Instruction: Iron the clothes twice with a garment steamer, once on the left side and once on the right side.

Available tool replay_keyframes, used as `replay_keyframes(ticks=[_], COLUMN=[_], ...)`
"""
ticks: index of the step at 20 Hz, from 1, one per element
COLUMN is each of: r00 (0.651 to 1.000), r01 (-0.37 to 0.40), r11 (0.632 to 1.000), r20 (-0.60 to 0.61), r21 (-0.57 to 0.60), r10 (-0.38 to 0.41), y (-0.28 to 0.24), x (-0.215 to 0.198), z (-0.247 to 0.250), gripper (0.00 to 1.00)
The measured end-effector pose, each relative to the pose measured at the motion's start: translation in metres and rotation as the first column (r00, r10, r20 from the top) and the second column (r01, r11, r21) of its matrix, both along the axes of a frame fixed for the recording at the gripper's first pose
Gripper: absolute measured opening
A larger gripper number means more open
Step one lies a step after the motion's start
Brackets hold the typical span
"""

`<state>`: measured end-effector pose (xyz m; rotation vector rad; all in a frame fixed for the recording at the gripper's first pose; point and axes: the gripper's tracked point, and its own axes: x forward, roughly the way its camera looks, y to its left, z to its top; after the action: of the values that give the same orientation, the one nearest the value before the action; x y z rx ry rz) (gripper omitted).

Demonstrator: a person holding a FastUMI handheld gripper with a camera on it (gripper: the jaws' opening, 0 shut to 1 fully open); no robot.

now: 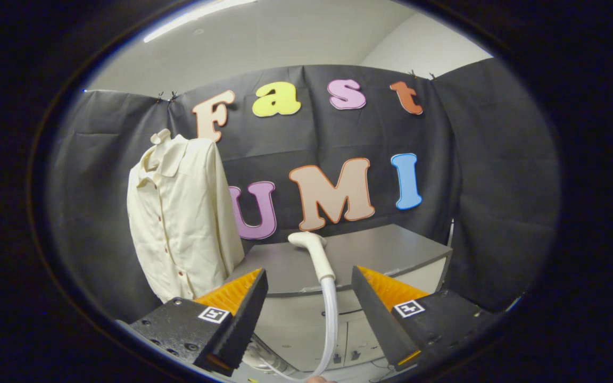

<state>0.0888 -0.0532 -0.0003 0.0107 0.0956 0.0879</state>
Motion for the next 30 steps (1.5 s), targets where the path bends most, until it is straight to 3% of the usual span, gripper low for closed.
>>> replay_keyframes(ticks=[6,13,16,21,23,24,25,26,27,30], r00=[0.997,0.963,0.926,0.817,0.788,0.768,0.756,0.748,0.718,0.719], r01=[-0.052,-0.112,-0.128,-0.160,-0.138,-0.121,-0.102,-0.089,-0.090,-0.090], r11=[0.998,0.992,0.988,0.981,0.986,0.989,0.992,0.994,0.994,0.993], r20=[-0.058,-0.252,-0.366,-0.572,-0.613,-0.639,-0.654,-0.663,-0.696,-0.695], r21=[-0.034,-0.064,-0.082,-0.111,-0.090,-0.088,-0.080,-0.070,-0.057,-0.080], r10=[0.050,0.092,0.090,0.069,0.054,0.037,0.025,0.020,0.026,0.009], y=[-0.002,0.004,0.007,0.021,0.023,0.022,0.022,0.022,0.024,0.022], x=[0.068,0.172,0.212,0.256,0.270,0.278,0.280,0.289,0.289,0.287], z=[0.006,0.009,0.002,-0.021,-0.023,-0.029,-0.028,-0.033,-0.038,-0.036], gripper=[0.97,0.97,0.96,0.96,0.90,0.81,0.77,0.66,0.63,0.56])
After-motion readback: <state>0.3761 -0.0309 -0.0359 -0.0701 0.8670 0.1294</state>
